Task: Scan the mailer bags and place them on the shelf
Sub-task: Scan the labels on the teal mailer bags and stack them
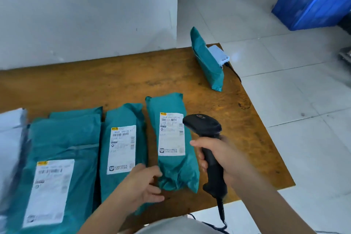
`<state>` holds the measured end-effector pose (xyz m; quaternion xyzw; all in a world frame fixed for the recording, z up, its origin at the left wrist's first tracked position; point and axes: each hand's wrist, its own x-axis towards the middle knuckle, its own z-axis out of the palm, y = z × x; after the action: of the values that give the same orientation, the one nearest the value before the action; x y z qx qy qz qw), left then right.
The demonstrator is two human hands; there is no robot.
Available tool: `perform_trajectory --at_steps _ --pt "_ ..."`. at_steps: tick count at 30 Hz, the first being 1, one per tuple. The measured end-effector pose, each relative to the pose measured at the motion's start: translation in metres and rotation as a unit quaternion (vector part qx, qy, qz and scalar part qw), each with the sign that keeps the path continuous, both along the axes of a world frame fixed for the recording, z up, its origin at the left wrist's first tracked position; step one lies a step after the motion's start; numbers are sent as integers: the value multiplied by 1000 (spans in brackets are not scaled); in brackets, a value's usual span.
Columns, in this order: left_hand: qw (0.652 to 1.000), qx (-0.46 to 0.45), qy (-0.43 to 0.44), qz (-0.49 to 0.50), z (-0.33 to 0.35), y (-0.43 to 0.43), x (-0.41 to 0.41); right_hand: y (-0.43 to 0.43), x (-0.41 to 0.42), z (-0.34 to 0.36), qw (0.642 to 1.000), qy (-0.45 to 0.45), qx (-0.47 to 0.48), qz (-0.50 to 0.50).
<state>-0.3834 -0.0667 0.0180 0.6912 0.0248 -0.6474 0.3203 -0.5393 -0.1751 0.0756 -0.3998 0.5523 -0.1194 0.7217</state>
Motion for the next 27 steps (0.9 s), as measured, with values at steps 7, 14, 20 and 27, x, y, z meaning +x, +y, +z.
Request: perform_trajectory --at_steps 7,14,20,27 --pt "903 -53 -361 -226 -15 -25 10 19 10 -6 999 -5 27 20" --pt "966 -92 -223 -93 -55 -26 -3 27 8 -6 999 9 14 41" --pt "982 -67 -173 -20 -64 -28 -10 30 5 -4 999 11 4 47" --pt "973 -109 -203 4 -67 -38 -14 34 1 -5 999 5 -16 43"
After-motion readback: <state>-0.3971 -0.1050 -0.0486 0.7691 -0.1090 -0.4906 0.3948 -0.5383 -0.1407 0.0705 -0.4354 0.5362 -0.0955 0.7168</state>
